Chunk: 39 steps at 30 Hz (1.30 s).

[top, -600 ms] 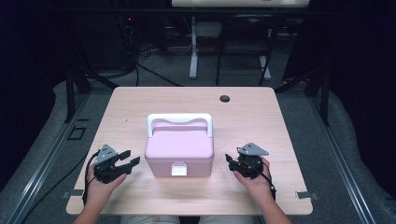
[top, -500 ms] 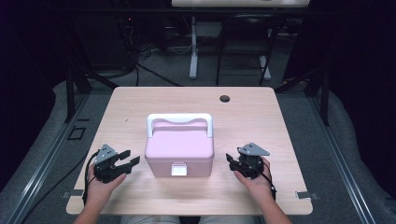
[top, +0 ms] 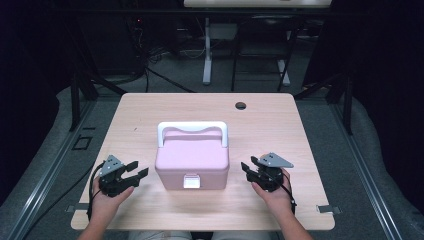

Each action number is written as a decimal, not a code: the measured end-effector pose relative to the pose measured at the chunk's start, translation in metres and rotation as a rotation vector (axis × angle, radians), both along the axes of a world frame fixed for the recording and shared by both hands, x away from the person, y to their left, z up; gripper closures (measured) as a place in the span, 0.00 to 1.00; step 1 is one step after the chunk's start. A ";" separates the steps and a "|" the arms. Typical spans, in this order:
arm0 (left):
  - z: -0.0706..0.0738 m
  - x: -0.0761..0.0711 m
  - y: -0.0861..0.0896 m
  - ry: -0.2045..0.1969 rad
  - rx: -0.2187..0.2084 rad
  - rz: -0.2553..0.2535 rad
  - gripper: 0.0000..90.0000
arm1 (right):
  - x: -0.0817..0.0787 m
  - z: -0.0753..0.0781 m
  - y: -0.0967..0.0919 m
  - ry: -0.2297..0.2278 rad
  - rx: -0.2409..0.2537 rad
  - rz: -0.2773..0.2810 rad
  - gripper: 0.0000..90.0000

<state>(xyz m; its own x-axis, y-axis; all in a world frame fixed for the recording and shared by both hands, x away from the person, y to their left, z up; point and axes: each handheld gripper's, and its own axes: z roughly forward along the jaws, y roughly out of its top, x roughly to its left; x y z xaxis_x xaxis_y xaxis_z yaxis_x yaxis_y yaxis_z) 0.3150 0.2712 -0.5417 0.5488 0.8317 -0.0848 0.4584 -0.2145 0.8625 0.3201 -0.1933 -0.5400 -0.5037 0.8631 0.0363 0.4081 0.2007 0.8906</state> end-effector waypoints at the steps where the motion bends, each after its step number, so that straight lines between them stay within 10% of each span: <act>1: 0.001 0.000 0.001 0.007 -0.002 0.001 0.54 | -0.001 0.000 0.000 0.007 0.006 0.018 0.60; 39: 0.045 -0.004 -0.006 -0.009 -0.045 -0.036 0.58 | -0.011 0.034 0.008 0.007 -0.051 0.105 0.62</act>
